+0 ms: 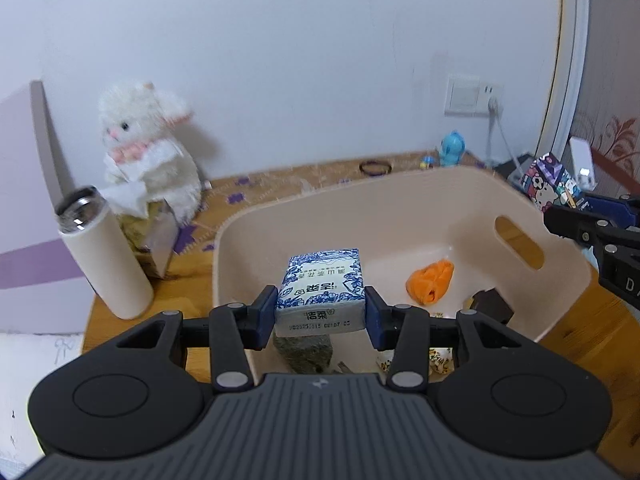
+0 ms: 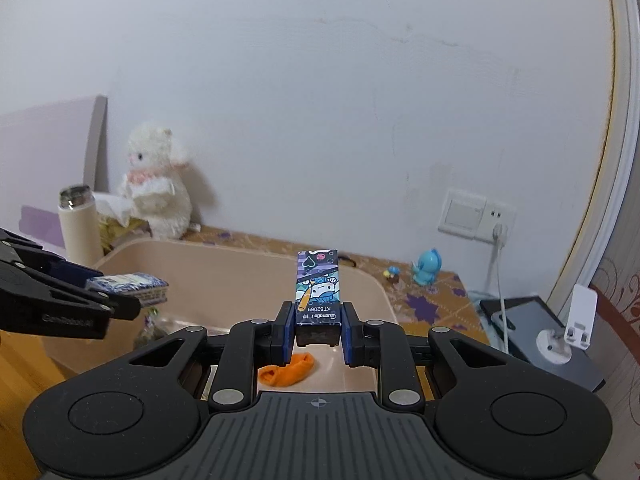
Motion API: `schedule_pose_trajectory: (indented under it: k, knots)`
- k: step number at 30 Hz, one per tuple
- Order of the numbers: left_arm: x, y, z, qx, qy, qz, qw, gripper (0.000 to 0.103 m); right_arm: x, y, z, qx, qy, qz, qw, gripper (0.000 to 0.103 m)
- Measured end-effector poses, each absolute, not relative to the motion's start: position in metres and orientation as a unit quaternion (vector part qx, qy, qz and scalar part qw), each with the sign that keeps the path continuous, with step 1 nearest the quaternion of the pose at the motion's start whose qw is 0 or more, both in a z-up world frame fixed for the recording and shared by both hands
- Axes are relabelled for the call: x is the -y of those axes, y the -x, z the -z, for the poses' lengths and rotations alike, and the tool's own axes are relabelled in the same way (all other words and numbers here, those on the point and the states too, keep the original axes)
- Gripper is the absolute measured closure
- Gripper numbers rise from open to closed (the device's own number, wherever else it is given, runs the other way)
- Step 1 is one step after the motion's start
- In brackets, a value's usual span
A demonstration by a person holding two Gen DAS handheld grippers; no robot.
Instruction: Organize objects
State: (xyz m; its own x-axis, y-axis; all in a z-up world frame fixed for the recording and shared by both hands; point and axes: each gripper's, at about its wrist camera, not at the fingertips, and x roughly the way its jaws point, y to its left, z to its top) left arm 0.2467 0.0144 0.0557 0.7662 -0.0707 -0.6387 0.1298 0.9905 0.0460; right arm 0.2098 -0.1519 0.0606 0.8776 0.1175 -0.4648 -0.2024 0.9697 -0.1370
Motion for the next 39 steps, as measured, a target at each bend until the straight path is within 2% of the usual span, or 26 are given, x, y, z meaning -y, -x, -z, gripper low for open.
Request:
schedule_pose_trajectory:
  k: [10,11,13,14,15,16,18,26,30,39]
  knots:
    - [-0.001,-0.276,-0.018,-0.391,-0.084,0.02,0.916,0.055,0.142,-0.237,-0.028,-0.296,0.127,-0.079,0.943,0.082]
    - [0.0,-0.277,-0.018,-0.392,-0.087,0.019,0.915,0.055,0.141,-0.239,-0.025,-0.301,0.129,-0.078,0.942,0.081]
    - [0.001,-0.276,-0.018,-0.397,-0.084,0.025,0.914,0.052,0.141,-0.241,-0.022,-0.308,0.128,-0.077,0.94,0.07]
    - [0.001,-0.275,-0.019,-0.399,-0.082,0.027,0.913,0.045,0.142,-0.239,-0.022,-0.309,0.124,-0.079,0.94,0.064]
    - [0.002,-0.273,-0.021,-0.4,-0.081,0.026,0.913,0.032,0.142,-0.237,-0.023,-0.309,0.12,-0.08,0.94,0.06]
    - [0.002,-0.271,-0.023,-0.398,-0.082,0.024,0.913,0.027,0.144,-0.236,-0.025,-0.307,0.117,-0.082,0.941,0.053]
    - [0.002,-0.265,-0.028,-0.389,-0.084,0.02,0.917,0.022,0.145,-0.23,-0.029,-0.299,0.113,-0.086,0.944,0.051]
    - [0.0,-0.24,-0.053,-0.383,-0.071,0.009,0.921,0.019,0.156,-0.206,-0.047,-0.296,0.084,-0.088,0.947,0.041]
    - [0.003,-0.218,-0.064,-0.367,-0.076,0.013,0.927,0.012,0.158,-0.189,-0.055,-0.286,0.074,-0.093,0.951,0.037]
    - [0.008,-0.177,-0.075,-0.35,-0.068,0.011,0.934,0.011,0.152,-0.145,-0.072,-0.254,0.076,-0.11,0.958,0.032]
